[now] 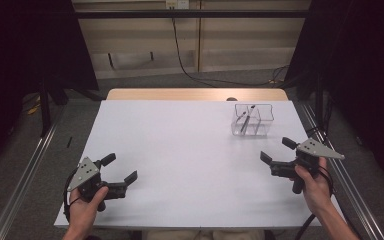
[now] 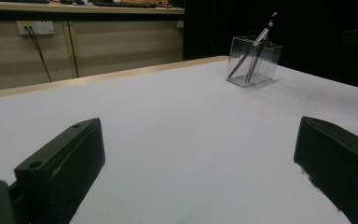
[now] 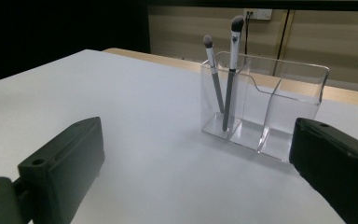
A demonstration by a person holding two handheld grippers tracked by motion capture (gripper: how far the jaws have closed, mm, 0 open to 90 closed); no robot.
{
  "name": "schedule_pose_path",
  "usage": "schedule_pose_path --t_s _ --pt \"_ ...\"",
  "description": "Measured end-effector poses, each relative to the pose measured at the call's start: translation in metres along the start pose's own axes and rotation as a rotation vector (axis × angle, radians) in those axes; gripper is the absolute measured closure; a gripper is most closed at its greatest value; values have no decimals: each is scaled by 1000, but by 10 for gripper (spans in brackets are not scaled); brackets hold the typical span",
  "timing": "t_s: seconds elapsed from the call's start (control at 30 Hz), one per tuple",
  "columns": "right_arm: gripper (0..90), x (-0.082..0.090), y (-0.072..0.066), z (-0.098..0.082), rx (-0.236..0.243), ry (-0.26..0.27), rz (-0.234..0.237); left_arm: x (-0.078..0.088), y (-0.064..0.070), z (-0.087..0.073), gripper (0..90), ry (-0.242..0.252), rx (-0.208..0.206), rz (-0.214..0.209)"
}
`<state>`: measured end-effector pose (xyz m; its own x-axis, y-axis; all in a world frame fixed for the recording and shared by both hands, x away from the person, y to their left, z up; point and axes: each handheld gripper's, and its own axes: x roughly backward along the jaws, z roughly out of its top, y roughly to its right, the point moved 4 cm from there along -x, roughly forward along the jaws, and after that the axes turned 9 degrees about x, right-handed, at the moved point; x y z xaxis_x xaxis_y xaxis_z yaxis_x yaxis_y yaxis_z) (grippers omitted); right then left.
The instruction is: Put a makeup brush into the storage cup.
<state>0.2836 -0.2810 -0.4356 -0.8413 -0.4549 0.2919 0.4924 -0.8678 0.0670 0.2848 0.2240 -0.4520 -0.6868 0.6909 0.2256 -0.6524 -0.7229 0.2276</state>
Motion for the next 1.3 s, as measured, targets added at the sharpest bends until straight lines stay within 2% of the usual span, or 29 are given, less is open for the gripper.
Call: schedule_pose_path --t_s 0.2,0.5,0.63,1.0,1.13,1.3 --pt "28 12 0 -7 -18 18 -43 1 -1 0 19 4 4 4" --pt "25 26 0 -19 -47 23 -61 -1 0 -1 20 -6 -1 0" --pt "25 33 -1 -21 -38 19 -71 1 -1 -1 19 0 -4 3" --pt "22 53 2 -23 -58 57 -109 -1 0 -2 19 -8 -8 -3" --pt "21 55 2 -30 -63 44 -118 -1 1 -1 19 -2 -4 -3" --pt "18 54 0 -35 -44 24 -115 1 1 -1 19 1 -7 -6"
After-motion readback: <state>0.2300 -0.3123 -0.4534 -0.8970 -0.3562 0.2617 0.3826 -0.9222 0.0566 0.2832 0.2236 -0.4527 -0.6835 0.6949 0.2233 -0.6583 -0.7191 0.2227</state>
